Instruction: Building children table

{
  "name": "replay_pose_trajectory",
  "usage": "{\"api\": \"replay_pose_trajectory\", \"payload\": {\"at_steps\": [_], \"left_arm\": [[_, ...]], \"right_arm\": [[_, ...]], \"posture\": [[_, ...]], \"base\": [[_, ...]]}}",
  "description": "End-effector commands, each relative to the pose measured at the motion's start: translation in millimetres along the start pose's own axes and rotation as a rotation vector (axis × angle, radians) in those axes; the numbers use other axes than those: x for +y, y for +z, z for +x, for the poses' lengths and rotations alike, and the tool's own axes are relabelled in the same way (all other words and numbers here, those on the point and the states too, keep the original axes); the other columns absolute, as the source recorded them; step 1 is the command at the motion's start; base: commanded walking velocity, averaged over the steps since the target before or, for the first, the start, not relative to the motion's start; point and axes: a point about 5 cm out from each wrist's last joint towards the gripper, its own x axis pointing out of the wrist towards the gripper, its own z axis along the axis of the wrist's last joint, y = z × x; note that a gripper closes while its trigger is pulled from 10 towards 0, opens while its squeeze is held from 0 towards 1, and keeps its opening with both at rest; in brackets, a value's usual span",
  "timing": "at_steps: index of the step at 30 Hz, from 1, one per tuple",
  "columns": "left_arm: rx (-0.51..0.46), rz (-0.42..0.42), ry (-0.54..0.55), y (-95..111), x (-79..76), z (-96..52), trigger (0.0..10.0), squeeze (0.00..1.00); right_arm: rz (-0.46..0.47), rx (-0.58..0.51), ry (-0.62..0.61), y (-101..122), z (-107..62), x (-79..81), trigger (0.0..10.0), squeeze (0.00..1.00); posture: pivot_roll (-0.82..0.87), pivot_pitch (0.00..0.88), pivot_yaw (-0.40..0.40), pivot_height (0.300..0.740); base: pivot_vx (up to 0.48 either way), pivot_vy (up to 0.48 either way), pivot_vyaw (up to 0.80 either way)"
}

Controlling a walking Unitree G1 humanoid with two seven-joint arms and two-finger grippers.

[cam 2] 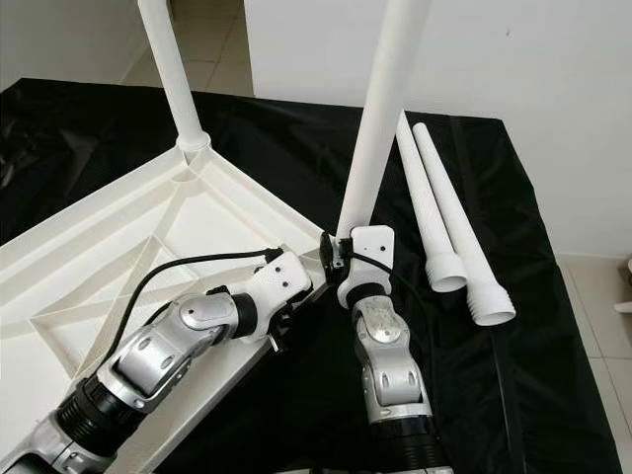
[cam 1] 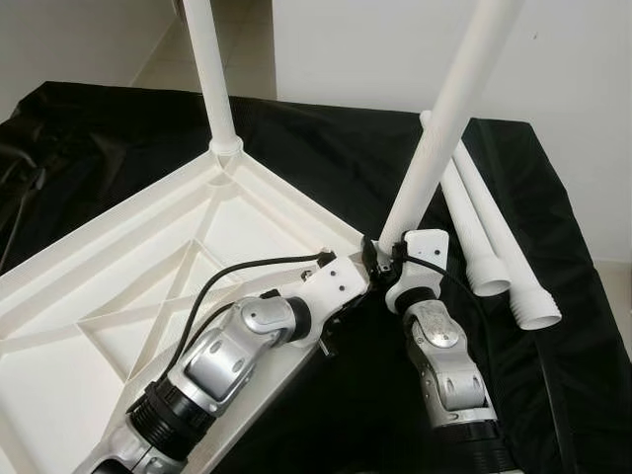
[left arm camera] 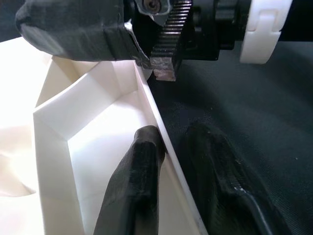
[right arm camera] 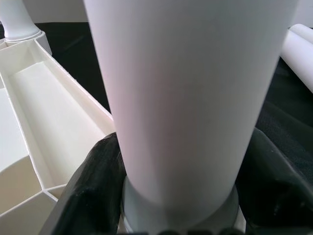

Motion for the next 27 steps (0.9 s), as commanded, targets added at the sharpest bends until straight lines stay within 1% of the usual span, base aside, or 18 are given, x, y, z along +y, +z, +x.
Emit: {"api": "replay_pose_trajectory", "payload": {"at_steps": [1,6,7,11,16,18,21,24,25,26,27], "left_arm": [[0.039,0.001,-0.232,-10.9,-11.4,-5.8,10.0,0.0],[0.038,0.005,-0.227,-10.6,-10.7,-4.1,10.0,0.0],[0.026,0.003,-0.233,-9.8,-10.5,-4.6,0.0,0.0],[-0.003,-0.005,-0.262,-7.2,-12.1,-7.5,0.0,0.0],[-0.002,-0.001,-0.275,-7.8,-12.2,-9.9,0.0,0.0],[0.005,0.018,-0.287,-9.0,-12.3,-12.3,0.0,0.0],[0.004,0.021,-0.29,-9.0,-12.5,-13.2,0.0,0.0],[0.003,0.024,-0.294,-9.0,-12.8,-14.3,0.0,0.0],[0.003,0.023,-0.301,-9.1,-13.5,-15.2,0.0,0.0],[0.003,0.023,-0.301,-9.1,-13.5,-15.2,0.0,0.0],[0.013,0.021,-0.308,-10.1,-14.3,-14.8,10.0,0.0]], "right_arm": [[-0.005,0.082,-0.124,-14.8,-3.2,-23.9,10.0,0.0],[-0.002,0.08,-0.137,-12.4,-1.3,-25.4,10.0,0.0],[0.0,0.08,-0.14,-12.2,-1.2,-25.4,10.0,0.0],[0.003,0.079,-0.145,-12.2,-1.4,-25.1,10.0,0.0],[0.005,0.078,-0.146,-12.4,-1.7,-24.1,10.0,0.0],[0.004,0.076,-0.145,-12.3,-1.5,-23.5,10.0,0.0],[0.003,0.072,-0.142,-11.9,-1.6,-23.5,10.0,0.0],[0.006,0.067,-0.133,-11.5,-1.7,-23.3,10.0,0.0],[0.018,0.05,-0.104,-10.1,-2.2,-22.7,10.0,0.0],[0.018,0.05,-0.104,-10.1,-2.2,-22.7,10.0,0.0],[0.055,0.035,-0.062,-9.1,-3.2,-22.9,10.0,0.0]], "posture": [[-0.06,0.114,0.008,0.74],[-0.06,0.115,0.012,0.74],[-0.06,0.115,0.014,0.74],[-0.06,0.117,0.015,0.74],[-0.06,0.118,0.016,0.74],[-0.06,0.119,0.018,0.74],[-0.06,0.119,0.018,0.74],[-0.06,0.122,0.02,0.74],[-0.06,0.123,0.021,0.74],[-0.06,0.123,0.021,0.74],[-0.06,0.125,0.02,0.74]], "base": [[0.0,0.0,0.0],[0.0,0.0,0.0],[0.0,0.0,0.0],[0.0,0.0,0.0],[0.0,0.0,0.0],[0.0,0.0,0.0],[0.0,0.0,0.0],[0.0,0.0,0.0],[0.0,0.0,0.0],[0.0,0.0,0.0],[0.0,0.0,0.0]]}}
